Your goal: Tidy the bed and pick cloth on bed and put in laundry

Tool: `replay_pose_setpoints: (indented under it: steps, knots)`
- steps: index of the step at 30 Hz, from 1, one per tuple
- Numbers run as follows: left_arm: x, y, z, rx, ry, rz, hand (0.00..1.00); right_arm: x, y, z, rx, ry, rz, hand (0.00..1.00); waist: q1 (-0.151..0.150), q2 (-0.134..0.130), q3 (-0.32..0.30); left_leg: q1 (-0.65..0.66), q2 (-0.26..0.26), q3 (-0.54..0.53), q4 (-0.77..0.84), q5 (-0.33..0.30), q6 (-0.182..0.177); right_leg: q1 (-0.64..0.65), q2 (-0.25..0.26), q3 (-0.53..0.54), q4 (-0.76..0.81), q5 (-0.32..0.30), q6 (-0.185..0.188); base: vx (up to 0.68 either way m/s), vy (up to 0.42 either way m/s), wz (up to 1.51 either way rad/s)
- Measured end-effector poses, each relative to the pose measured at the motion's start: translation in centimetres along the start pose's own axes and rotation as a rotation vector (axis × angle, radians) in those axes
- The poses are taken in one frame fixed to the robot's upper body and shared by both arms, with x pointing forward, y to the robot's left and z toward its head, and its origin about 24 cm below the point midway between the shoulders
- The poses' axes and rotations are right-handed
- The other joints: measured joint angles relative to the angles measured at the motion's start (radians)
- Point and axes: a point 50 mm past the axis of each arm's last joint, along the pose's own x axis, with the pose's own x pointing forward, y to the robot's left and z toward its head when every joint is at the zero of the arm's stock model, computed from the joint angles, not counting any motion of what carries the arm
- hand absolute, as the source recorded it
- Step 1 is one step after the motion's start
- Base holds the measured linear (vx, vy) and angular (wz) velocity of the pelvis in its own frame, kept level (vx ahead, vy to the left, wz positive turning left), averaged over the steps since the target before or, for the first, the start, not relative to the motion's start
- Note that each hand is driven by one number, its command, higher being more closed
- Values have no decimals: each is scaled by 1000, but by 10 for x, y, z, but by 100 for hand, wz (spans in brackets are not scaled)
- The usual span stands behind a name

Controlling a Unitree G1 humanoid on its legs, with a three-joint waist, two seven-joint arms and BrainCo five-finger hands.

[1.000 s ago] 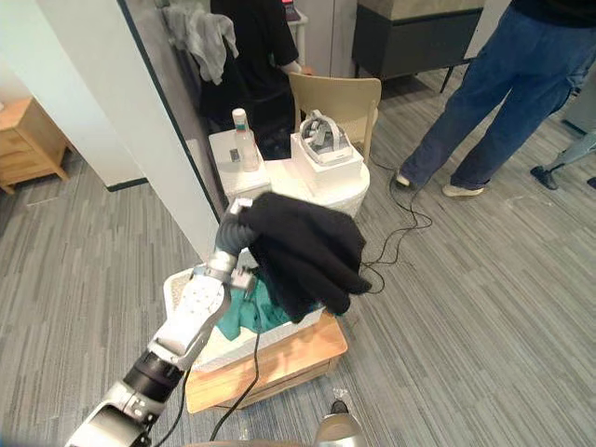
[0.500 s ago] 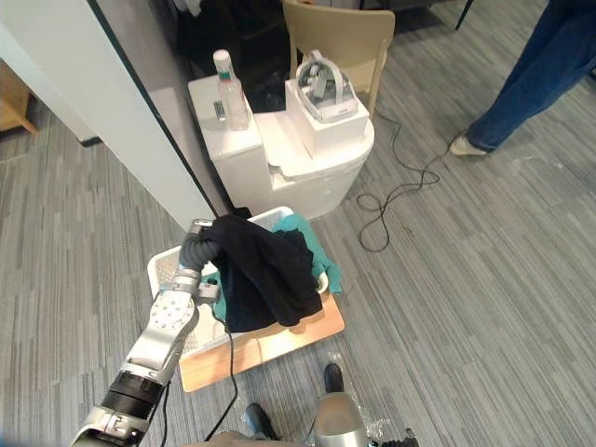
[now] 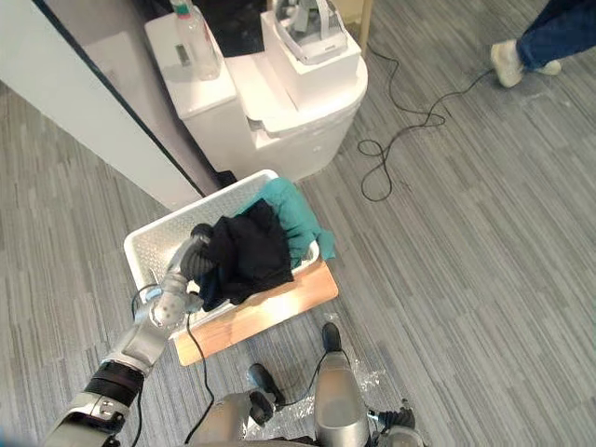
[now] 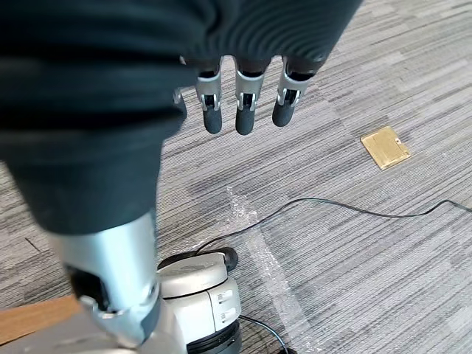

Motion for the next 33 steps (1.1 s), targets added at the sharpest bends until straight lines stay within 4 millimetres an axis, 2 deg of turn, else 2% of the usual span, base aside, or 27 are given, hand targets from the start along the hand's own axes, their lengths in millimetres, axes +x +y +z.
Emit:
replay_pose_setpoints:
  steps: [2,6,7,12,14,16,20,23,25,30,33]
  knots:
    - [-3,-8,-22,5,112,-27,100,1,2,6,-1,-13,-3,0,2,-3,25,-12,15,11,39,-19,0,-13,7,20,17,0,0,-55,14,-17]
    - [-1,-2,-52,55,270,-6,100,2,3,13,-29,-42,-6,0,7,-4,46,-50,31,18,95,-37,6,-46,11,28,45,-2,-1,-64,14,-9]
    - [1,4,-57,69,294,10,0,2,3,13,-27,-47,-6,0,15,-6,49,-64,37,17,111,-41,7,-61,12,28,56,-3,-2,-88,10,-4]
    - [15,35,-58,103,321,112,0,1,4,17,-7,-65,-16,0,40,-12,75,-94,67,9,167,-61,7,-74,21,22,85,-9,-10,-67,-8,4]
    - [19,42,-56,81,319,139,0,-1,6,21,-5,-94,-14,0,56,-12,75,-100,84,9,190,-78,-1,-74,30,20,91,-11,-13,-25,-8,-2]
    - [20,43,-54,65,314,147,0,-1,6,24,1,-108,-12,0,59,-12,75,-100,86,7,191,-80,-4,-73,31,18,93,-13,-15,7,0,2]
    - [23,49,-41,-42,269,212,0,-4,5,22,12,-126,-16,0,85,-13,76,-99,95,-7,205,-79,-2,-64,34,-2,107,-28,-22,31,-8,7]
    - [17,49,-34,-140,235,263,0,-5,4,20,11,-123,-16,0,97,-19,79,-76,96,-12,202,-79,-4,-44,32,-11,125,-49,-24,63,-18,13]
    - [5,41,-32,-271,221,278,0,-5,4,19,9,-116,-15,0,104,-19,79,-46,89,-13,176,-76,-9,-22,32,-15,124,-56,-24,47,-20,4]
    - [-8,26,-24,-470,202,289,0,-4,4,12,0,-83,-2,0,102,-20,76,-21,59,-34,115,-47,-11,6,14,-37,97,-58,-22,38,-10,17]
    - [-17,19,-28,-579,215,286,0,-4,4,6,-12,-49,5,0,105,-22,53,-7,44,-36,76,-24,-10,12,9,-45,81,-57,-20,51,-9,7]
